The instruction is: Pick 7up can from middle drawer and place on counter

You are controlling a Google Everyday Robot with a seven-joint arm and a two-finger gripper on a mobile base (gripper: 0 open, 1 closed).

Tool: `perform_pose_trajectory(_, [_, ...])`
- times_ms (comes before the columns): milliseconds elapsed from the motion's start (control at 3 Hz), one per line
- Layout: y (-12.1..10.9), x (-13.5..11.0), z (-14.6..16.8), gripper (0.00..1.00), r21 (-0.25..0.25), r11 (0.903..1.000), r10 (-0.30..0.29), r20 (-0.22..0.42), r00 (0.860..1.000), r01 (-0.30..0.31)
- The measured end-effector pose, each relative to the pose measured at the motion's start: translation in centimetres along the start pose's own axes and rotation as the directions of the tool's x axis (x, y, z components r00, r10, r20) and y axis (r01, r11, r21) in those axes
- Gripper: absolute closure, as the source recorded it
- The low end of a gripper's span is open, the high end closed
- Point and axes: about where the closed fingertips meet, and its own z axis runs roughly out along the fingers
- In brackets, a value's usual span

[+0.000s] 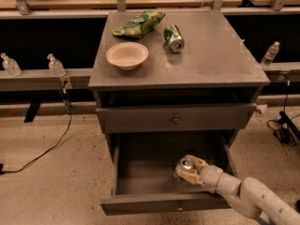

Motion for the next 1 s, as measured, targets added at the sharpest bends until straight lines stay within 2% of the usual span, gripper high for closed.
perform_pose_trajectory(333, [1.1,-5.2,-2.5,1.0,-0.005,0.9975,-0.07,0.038,0.997,0.07])
perform_pose_trajectory(667, [1.8,-10.6,-6.0,1.0,-0.005,0.9916,-0.129,0.064,0.99,0.13])
perform_pose_trajectory(1000, [1.3,-15.8,-10.0,1.0,-0.029,0.9856,-0.164,0.09,0.982,0.167])
